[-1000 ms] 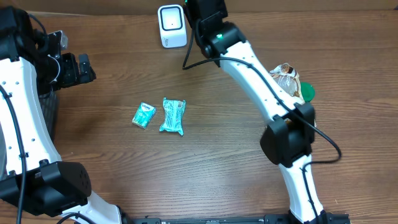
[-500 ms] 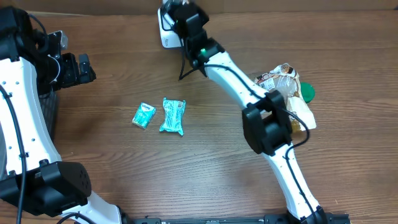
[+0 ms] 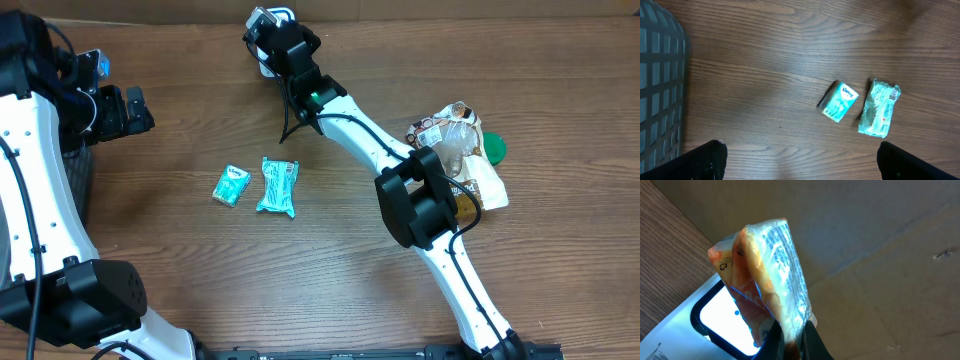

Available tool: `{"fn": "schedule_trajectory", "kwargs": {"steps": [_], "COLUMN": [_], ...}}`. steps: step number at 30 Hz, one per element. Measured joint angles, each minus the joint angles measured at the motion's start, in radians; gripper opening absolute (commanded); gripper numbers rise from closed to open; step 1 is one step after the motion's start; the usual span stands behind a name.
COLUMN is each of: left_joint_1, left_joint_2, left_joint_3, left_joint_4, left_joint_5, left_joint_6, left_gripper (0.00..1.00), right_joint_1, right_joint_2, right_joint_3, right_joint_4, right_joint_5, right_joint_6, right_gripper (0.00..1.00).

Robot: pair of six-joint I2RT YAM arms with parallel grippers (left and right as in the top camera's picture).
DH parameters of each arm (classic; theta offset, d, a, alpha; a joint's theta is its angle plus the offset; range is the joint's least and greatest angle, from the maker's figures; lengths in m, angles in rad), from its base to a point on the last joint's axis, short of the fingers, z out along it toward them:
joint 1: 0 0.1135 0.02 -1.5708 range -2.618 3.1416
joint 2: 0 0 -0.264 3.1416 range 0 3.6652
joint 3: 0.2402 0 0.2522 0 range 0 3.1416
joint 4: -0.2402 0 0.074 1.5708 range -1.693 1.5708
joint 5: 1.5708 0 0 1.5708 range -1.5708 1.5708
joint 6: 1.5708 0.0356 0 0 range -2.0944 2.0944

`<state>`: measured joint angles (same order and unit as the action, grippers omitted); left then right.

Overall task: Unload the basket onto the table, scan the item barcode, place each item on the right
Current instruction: 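Hold the orange packet in front of the white scanner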

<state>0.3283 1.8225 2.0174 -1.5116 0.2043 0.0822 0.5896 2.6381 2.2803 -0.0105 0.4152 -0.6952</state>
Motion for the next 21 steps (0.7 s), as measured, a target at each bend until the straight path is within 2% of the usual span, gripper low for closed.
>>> {"fn": "schedule_trajectory", "kwargs": {"steps": [11,21], "left_joint_1": [0.0,0.0], "left_joint_2": [0.0,0.0], "left_joint_3": [0.0,0.0], "left_joint_4": [0.0,0.0], "left_joint_5": [0.0,0.0], "left_joint_6": [0.0,0.0], "left_gripper": [1.0,1.0], "right_joint_1": [0.0,0.0], "right_joint_2": [0.0,-0.003], "right_joint_3": [0.0,0.0], "right_joint_4": [0.0,-0.009], "right_joint_5": [0.0,-0.037], "right_joint_6": [-0.003,0.101], "right_gripper": [0.04,0.04]}}
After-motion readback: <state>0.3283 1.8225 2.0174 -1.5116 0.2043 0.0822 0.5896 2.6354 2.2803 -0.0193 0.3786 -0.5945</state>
